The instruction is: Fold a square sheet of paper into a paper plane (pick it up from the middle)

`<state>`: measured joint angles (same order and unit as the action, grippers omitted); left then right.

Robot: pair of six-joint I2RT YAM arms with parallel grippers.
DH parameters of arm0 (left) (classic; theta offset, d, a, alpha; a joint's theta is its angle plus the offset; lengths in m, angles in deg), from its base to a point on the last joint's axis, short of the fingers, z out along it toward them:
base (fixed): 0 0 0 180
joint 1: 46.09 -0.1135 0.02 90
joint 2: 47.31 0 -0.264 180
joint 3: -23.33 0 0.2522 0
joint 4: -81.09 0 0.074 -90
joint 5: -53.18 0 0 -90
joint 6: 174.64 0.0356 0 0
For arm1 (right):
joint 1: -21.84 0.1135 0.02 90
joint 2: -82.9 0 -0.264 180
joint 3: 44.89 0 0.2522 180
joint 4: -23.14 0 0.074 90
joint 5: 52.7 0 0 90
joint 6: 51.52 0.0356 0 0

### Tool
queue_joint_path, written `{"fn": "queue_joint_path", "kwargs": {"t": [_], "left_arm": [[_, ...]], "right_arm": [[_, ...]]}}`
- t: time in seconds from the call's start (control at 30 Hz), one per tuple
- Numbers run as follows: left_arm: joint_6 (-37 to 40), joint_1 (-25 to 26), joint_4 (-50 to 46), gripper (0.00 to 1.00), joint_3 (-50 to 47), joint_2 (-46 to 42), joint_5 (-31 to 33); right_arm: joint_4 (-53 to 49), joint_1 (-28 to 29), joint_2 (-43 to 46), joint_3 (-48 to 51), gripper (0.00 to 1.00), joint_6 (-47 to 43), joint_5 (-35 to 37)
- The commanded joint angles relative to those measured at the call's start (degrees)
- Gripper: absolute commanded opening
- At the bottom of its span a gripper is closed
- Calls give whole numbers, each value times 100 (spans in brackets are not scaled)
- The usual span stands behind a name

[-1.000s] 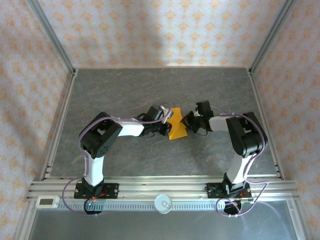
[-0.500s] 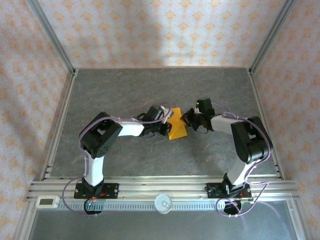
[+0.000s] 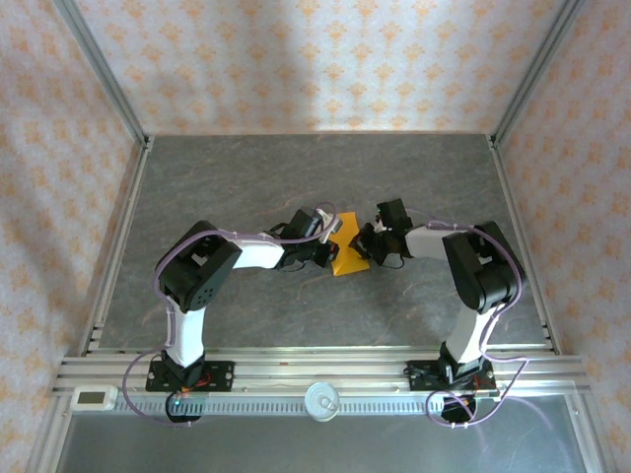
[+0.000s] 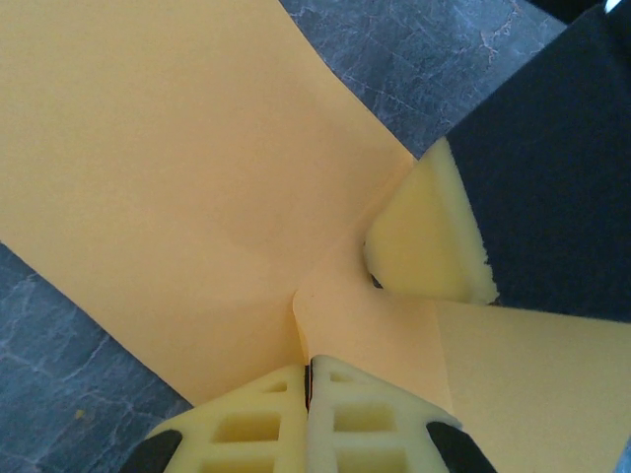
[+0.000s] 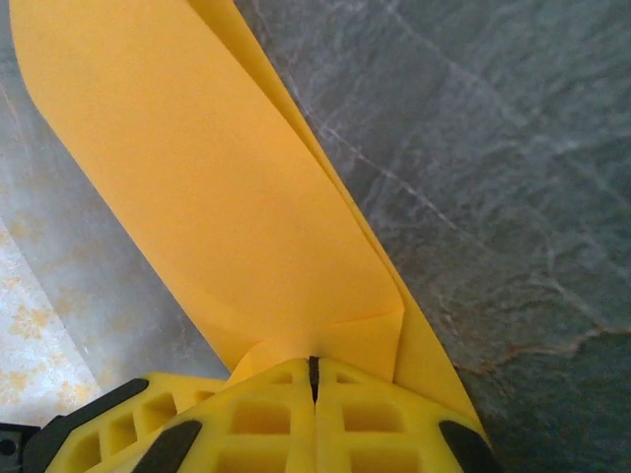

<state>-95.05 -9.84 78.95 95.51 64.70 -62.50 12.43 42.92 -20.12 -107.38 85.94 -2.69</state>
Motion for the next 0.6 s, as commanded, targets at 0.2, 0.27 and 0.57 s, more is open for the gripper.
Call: {"fn": "queue_joint_path", "kwargs": {"t": [0.2,0.27,0.57], "left_arm": [[-84,-16,-642,10,143,-43,150],[-193,-14,-666,21,179,-187,220],[-1070,-48,-852,47,176,-1024,600]], "right_arm": [[-190,1,-124,571,0,-61,511],[-90,1,-97,648,0,3,514],[85,1,-51,802,0,96,506]]}}
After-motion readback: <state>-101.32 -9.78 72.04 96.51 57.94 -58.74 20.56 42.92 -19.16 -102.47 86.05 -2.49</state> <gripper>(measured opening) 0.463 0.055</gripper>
